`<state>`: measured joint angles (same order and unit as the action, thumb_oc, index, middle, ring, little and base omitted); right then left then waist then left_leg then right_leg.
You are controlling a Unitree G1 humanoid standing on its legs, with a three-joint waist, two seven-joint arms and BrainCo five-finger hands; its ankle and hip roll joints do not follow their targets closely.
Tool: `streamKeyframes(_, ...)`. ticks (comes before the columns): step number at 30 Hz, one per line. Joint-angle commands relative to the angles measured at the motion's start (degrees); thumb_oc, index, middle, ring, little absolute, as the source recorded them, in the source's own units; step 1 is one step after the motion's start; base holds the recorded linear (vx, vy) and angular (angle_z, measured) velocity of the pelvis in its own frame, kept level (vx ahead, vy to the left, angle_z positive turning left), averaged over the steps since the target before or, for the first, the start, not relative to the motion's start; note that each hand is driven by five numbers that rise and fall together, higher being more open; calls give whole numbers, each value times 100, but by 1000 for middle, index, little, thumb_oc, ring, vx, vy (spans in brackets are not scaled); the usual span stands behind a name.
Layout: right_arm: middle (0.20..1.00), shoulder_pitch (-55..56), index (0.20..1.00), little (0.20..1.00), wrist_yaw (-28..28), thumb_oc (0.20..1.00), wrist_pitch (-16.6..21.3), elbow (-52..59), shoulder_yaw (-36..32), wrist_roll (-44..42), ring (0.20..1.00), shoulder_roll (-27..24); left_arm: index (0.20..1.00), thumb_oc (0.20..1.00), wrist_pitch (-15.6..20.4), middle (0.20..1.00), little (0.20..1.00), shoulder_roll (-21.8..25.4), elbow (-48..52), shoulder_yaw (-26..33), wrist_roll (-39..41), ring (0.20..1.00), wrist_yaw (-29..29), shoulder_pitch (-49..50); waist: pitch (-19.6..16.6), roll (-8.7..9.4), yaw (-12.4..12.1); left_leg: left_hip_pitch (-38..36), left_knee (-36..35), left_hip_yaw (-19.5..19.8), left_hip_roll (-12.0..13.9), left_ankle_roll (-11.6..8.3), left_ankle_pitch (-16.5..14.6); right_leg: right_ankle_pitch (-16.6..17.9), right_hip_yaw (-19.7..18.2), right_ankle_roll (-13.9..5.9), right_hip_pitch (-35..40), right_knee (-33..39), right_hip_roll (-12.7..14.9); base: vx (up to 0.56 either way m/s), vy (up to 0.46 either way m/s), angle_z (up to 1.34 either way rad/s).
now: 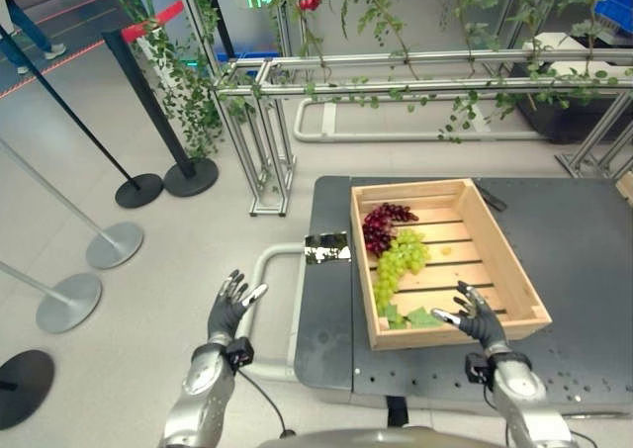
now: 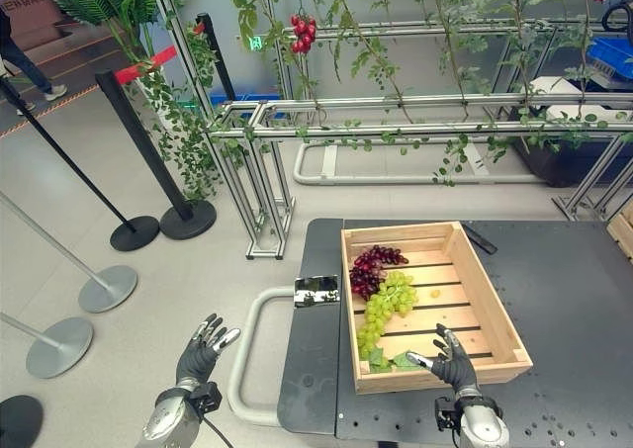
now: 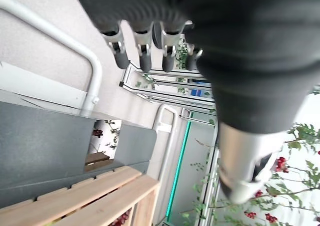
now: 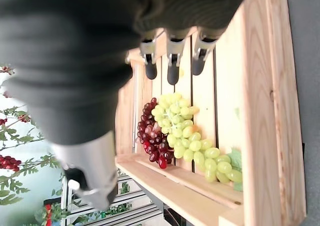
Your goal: Pick up the fruits from the basket on one side to the basket on the other side
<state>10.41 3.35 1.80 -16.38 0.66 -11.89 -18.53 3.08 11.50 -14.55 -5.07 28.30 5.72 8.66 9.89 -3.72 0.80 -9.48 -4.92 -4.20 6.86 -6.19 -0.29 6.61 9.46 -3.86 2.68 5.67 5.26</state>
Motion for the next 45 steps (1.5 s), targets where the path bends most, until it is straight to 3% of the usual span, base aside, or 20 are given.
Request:
streamKeyframes(1,1000,-148,1000,1000,-35,1000,140,152,-18,113,1000,-96,1000,1000,142,1000,1000,249,-119,26,90,1000,-83,-199,-144,290,140,620,184,297,4,22,132,-1071,196,-432,536,-261,417,0,0,0)
streamKeyframes(32,1000,-335,1000,1000,187,1000,49,-96,-146,379,1000,-267,1000,1000,146,1000,1000,399,143,112,-233,1000,76,-233,-134,408,25,654,102,293,-2,17,80,-1087,381,-488,551,-213,489,3,0,0)
streamKeyframes(39,1000,-980,1000,1000,381,1000,-100,-316,-57,1298,1000,-979,1000,1000,170,1000,1000,470,214,42,-212,1000,68,-354,33,467,-91,866,102,356,4,-15,171,-1018,435,-504,397,-211,492,-22,-5,2)
streamKeyframes(45,1000,-2387,1000,1000,367,1000,-280,-857,641,1890,1000,-1882,1000,1000,258,1000,1000,654,409,-241,-118,1000,44,-547,363,514,-301,1270,106,470,14,-62,348,-909,534,-502,73,-232,475,-96,-12,6)
